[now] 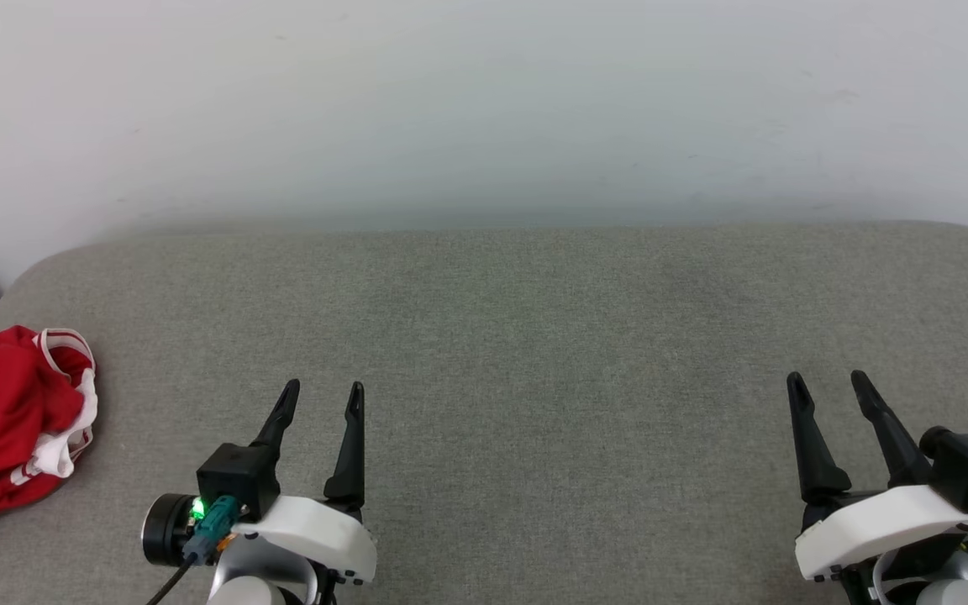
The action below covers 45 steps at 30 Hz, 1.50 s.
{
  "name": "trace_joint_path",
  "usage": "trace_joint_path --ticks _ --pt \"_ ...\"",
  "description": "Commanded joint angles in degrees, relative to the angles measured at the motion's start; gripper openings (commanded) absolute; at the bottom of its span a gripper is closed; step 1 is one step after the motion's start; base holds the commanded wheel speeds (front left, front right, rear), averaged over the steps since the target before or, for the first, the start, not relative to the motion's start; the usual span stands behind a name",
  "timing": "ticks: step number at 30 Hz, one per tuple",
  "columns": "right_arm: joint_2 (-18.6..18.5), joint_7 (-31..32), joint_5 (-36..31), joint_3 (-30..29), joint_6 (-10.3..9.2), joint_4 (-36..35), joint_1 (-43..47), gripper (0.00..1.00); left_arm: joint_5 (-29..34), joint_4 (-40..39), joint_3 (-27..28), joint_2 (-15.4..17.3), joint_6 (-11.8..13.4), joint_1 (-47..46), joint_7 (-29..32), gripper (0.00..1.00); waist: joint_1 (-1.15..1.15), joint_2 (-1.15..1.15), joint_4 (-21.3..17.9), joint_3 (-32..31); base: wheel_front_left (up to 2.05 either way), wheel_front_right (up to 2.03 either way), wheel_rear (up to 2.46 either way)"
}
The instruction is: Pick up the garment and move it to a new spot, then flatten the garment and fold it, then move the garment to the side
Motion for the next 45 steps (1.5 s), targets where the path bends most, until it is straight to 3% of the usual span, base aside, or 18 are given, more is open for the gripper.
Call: trace_joint_path --ticks 1,27,32,39,45 --pt "0.22 -0.07 -1.29 -0.17 -0.01 -0.72 0.48 1.00 1.54 -0.08 -0.22 0.25 0.31 -0.92 -0.62 1.00 0.00 0.00 -0.03 -0.01 0.00 0.00 0.00" --pt "0.77 0.08 -7.16 -1.45 -0.02 -1.14 1.44 1.00 10.39 1.42 -1.27 -0.26 1.27 -1.09 -3.44 1.00 0.00 0.00 0.25 -0.20 0.00 0.00 0.00" --pt "0.77 -0.09 -6.87 -1.61 -0.02 -0.85 1.26 1.00 9.61 1.81 -0.87 -0.46 1.02 -1.13 -3.42 1.00 0.00 0.00 0.59 -0.13 0.00 0.00 0.00" --pt "0.77 -0.16 -6.31 -1.55 -0.02 -1.09 1.30 1.00 7.53 3.07 0.85 -1.26 1.55 -1.28 -3.36 1.00 0.00 0.00 3.35 0.11 0.00 0.00 0.00" --pt "0.77 0.37 -6.34 -0.05 -0.02 -2.12 0.87 1.00 7.11 4.08 2.55 -1.07 2.11 -2.22 -3.35 1.00 0.00 0.00 8.28 0.47 0.00 0.00 0.00"
